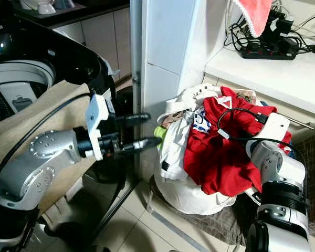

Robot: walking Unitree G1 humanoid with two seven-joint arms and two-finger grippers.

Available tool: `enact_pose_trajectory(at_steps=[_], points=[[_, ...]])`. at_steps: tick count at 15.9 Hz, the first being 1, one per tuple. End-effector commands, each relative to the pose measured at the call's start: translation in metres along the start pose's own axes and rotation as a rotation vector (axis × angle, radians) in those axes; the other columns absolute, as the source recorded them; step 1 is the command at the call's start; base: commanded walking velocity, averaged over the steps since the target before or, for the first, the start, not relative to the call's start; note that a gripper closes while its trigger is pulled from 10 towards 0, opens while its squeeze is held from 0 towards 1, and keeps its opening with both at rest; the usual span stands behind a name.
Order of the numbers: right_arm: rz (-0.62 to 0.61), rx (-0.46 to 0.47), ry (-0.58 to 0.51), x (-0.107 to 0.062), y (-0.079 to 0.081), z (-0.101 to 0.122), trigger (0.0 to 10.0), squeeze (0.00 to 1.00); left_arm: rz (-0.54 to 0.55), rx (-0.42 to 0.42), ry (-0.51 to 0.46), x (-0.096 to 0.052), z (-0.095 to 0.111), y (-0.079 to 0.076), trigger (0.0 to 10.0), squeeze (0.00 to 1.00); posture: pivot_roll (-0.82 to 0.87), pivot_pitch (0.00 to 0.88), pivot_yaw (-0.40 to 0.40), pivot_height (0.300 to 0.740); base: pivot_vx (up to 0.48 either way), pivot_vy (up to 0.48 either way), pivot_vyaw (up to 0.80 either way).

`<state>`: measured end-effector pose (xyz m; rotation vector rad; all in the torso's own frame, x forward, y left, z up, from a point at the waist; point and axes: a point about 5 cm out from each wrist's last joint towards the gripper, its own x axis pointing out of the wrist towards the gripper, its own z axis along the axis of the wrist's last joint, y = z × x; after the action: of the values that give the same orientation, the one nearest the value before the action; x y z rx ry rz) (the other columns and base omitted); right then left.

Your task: Clothes washing

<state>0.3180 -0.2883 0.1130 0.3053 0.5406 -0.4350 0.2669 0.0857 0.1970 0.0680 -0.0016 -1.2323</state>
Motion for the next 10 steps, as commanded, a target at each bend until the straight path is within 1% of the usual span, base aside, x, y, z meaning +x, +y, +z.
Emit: enact_pose_trajectory(at_steps=[1, 6, 10], points=[[0.011, 0.024, 0.026, 0.0015, -0.0001, -0.0044, 0.0, 0.0, -0.02, 0.006, 0.005, 0.0008, 0.0018, -0.0034, 10.0, 0.0, -0.11, 0.0, -0.035, 0.74, 0.0, 0.0, 0.0], [0.013, 0.043, 0.01, 0.0002, 0.0004, -0.0046, 0.0, 0.0, -0.031, -0.007, 0.022, 0.0004, 0.0, -0.0044, 10.0, 0.0, -0.11, 0.0, -0.03, 0.74, 0.0, 0.0, 0.0], [0.004, 0.046, -0.011, -0.0036, -0.0049, -0.0029, 0.0, 0.0, -0.046, -0.011, 0.028, 0.0019, -0.002, -0.0077, 10.0, 0.0, -0.11, 0.0, -0.023, 0.74, 0.0, 0.0, 0.0]])
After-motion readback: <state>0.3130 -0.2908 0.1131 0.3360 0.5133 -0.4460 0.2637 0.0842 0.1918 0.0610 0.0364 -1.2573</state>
